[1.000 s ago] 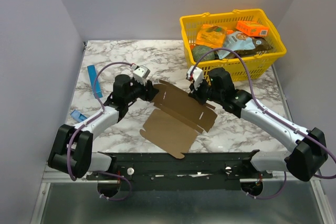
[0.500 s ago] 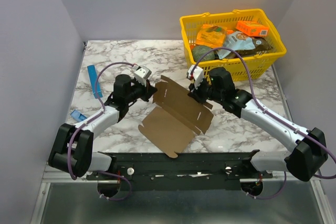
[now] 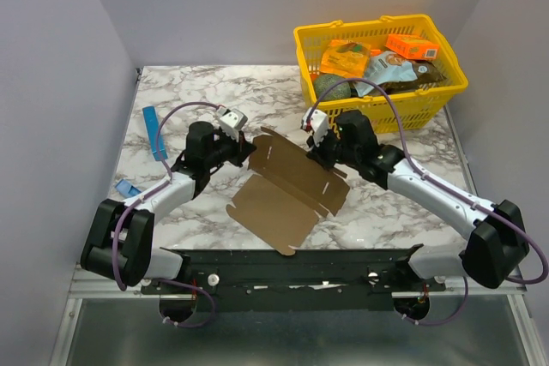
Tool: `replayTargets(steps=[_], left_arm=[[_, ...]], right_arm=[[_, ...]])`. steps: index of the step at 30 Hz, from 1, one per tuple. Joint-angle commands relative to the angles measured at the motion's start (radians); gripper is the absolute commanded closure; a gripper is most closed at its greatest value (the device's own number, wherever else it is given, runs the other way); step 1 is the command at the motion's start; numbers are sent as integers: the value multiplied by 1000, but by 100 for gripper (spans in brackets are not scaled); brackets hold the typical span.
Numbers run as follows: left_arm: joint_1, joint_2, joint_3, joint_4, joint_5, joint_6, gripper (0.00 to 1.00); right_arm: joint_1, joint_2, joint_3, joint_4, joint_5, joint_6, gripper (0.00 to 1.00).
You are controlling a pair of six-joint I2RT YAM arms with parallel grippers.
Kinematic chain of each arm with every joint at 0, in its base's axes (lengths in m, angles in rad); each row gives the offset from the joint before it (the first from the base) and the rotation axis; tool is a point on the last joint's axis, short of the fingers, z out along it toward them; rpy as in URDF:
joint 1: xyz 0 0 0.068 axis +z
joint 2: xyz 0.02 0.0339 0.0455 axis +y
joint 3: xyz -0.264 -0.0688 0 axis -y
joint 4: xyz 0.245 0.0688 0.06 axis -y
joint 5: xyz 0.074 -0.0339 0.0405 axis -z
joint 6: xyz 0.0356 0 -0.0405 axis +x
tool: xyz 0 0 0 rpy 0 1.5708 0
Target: Fold the paper box
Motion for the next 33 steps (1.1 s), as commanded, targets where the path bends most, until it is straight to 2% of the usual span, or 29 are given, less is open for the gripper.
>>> replayTargets(steps=[1, 4, 6, 7, 9, 14, 16, 24, 33], left_arm=[[-6, -10, 20, 40, -83, -71, 71], [-6, -37, 11, 17, -208, -127, 24], [-6, -69, -23, 49, -268, -151, 14], [-6, -110, -69, 66, -298, -176, 5], [-6, -147, -112, 104, -321, -191, 1], [-6, -226, -282, 201, -300, -301, 2], [-6, -214, -327, 232, -257, -314, 6], [-8, -96, -329, 330, -235, -369, 20], [-8, 145, -244, 482, -175, -403, 37]], right_arm=[[-2, -5, -12, 24, 29, -8, 99], [4, -36, -51, 77, 94, -9, 99], [7, -67, -78, 107, 135, -9, 99], [12, -73, -83, 113, 147, -11, 99], [12, -76, -86, 114, 164, -11, 99], [13, -51, -80, 111, 163, -6, 99], [13, -47, -82, 111, 155, 0, 99], [13, -58, -85, 111, 106, 3, 99], [13, -39, -80, 108, 92, 11, 99]])
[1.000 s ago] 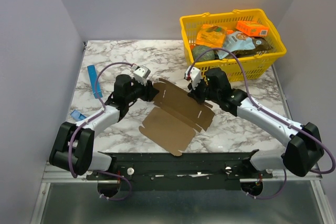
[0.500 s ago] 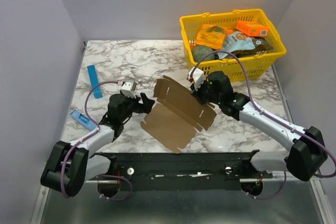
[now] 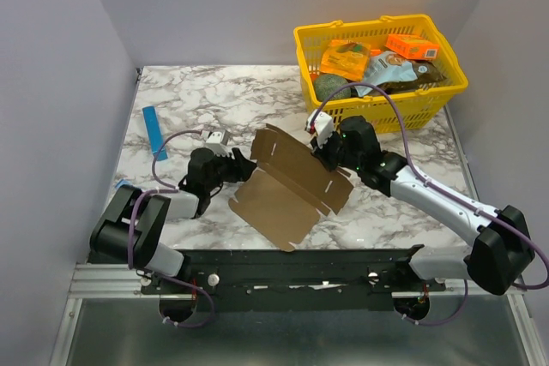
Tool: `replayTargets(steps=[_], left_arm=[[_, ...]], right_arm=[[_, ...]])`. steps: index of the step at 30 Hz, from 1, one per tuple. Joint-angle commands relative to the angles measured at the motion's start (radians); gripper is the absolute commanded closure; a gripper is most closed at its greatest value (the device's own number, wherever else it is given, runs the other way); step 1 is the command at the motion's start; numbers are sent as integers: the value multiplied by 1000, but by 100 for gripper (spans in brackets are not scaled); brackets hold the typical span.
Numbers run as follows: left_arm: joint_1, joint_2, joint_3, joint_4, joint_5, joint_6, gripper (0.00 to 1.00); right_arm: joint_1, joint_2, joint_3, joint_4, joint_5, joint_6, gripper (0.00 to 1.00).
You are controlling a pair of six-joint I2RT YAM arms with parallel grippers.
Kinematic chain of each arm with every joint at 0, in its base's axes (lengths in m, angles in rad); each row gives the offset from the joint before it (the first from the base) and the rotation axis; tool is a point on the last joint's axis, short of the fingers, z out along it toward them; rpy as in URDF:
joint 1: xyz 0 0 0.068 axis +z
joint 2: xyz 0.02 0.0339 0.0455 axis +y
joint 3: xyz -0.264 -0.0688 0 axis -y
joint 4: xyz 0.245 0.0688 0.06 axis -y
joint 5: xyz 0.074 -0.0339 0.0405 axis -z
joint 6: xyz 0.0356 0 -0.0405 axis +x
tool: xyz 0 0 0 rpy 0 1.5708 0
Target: Fold the paper box
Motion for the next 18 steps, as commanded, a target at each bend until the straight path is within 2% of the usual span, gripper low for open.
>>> replayTargets(steps=[1, 8, 11, 14, 18], left_arm=[[-2, 86, 45, 138, 35, -28, 38], [-2, 170, 98, 161, 15, -57, 58], [-5, 193, 108, 152, -17, -68, 59], [-8, 204, 124, 115, -58, -75, 64], [-11, 221, 138, 121, -80, -87, 64]], right_arm=[[5, 8, -5, 24, -17, 8, 99], [5, 23, 1, 25, -18, 6, 99], [5, 33, 4, 25, -17, 6, 99], [5, 39, 7, 24, -20, 4, 99], [5, 49, 9, 25, -29, 1, 99]])
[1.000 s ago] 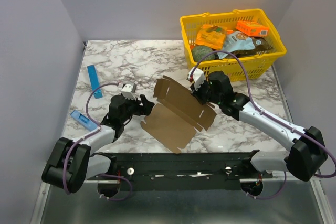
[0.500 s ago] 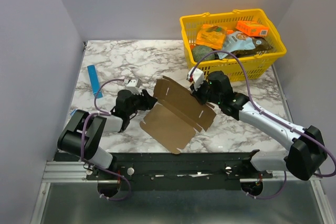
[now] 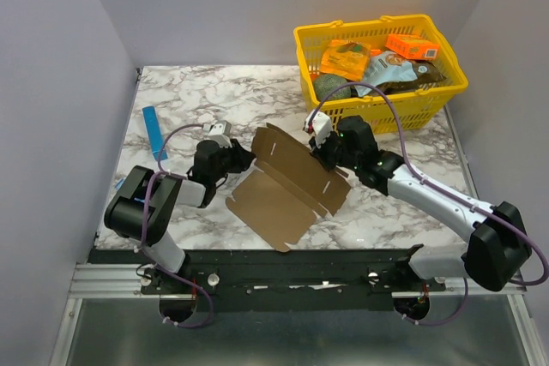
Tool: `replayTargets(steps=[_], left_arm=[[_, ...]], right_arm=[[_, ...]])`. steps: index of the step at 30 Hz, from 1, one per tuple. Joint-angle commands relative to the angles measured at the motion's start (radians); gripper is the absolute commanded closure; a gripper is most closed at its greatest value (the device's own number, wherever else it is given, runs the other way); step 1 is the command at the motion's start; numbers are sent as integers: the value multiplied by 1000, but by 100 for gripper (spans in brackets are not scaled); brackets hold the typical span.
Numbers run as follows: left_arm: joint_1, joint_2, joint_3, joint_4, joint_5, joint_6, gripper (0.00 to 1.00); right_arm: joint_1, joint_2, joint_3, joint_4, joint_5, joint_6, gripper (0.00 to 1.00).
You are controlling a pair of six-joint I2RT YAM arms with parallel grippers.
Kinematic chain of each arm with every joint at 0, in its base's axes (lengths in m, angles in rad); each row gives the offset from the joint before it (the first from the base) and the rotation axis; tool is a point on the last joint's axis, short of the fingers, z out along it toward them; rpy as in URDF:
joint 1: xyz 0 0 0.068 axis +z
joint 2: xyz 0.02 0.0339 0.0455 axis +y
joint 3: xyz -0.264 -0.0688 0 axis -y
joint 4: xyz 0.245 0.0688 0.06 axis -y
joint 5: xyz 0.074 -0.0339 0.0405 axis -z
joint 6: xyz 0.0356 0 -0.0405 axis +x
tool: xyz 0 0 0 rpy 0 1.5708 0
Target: Fold the paper box
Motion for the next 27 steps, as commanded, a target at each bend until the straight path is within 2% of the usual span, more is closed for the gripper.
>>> replayTargets(steps=[1, 7, 10, 14, 16, 27], left_arm=[[-13, 28, 39, 19, -57, -29, 64], [-22, 89, 80, 5, -69, -46, 60], [-23, 100, 76, 5, -74, -43, 53], [-23, 61, 43, 2, -75, -40, 35], [-23, 51, 34, 6, -69, -40, 32], [-23, 64, -32, 83, 99, 0, 34]], right_arm=[[6, 25, 10, 10, -25, -2, 99], [6, 26, 8, 10, -17, -3, 99], [6, 22, 7, 8, -4, 3, 99], [6, 18, 7, 7, 19, 4, 99], [7, 15, 5, 8, 19, 6, 99], [6, -1, 1, 10, 3, 6, 99]])
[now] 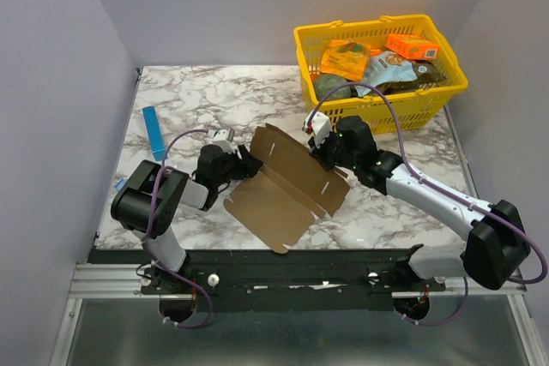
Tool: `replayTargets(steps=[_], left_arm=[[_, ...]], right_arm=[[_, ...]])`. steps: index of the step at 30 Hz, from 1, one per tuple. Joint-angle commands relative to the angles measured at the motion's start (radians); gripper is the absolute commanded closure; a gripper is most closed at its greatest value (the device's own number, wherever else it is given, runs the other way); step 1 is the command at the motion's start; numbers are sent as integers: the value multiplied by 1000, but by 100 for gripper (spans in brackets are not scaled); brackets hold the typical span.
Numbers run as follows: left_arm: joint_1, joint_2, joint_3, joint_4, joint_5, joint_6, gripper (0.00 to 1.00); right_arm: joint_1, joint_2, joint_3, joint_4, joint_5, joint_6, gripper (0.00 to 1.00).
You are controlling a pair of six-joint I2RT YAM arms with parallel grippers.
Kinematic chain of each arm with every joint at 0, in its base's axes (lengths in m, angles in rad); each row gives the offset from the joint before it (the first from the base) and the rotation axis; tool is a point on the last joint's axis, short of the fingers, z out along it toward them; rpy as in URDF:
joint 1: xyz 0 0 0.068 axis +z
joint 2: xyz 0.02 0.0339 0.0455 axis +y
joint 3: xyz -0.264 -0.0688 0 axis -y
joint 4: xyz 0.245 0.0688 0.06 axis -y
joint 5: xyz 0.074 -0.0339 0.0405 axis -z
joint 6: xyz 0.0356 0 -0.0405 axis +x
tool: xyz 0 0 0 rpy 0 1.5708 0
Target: Fold the paper box
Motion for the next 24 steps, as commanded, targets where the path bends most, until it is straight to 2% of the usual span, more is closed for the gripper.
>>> replayTargets(steps=[1, 11, 19, 22, 24], left_arm=[[-4, -5, -19, 52, 106, 45, 34], [-4, 19, 7, 9, 72, 139, 32], [-5, 59, 29, 52, 121, 179, 28], [-5, 75, 33, 67, 141, 182, 32], [-7, 78, 24, 78, 151, 173, 40]], right_arm=[[5, -14, 2, 0, 1, 3, 99], [5, -28, -4, 0, -21, 0, 99], [5, -31, -5, 0, -36, -3, 99], [5, -28, -4, 0, -35, -4, 99], [5, -28, -4, 0, -32, -3, 99]])
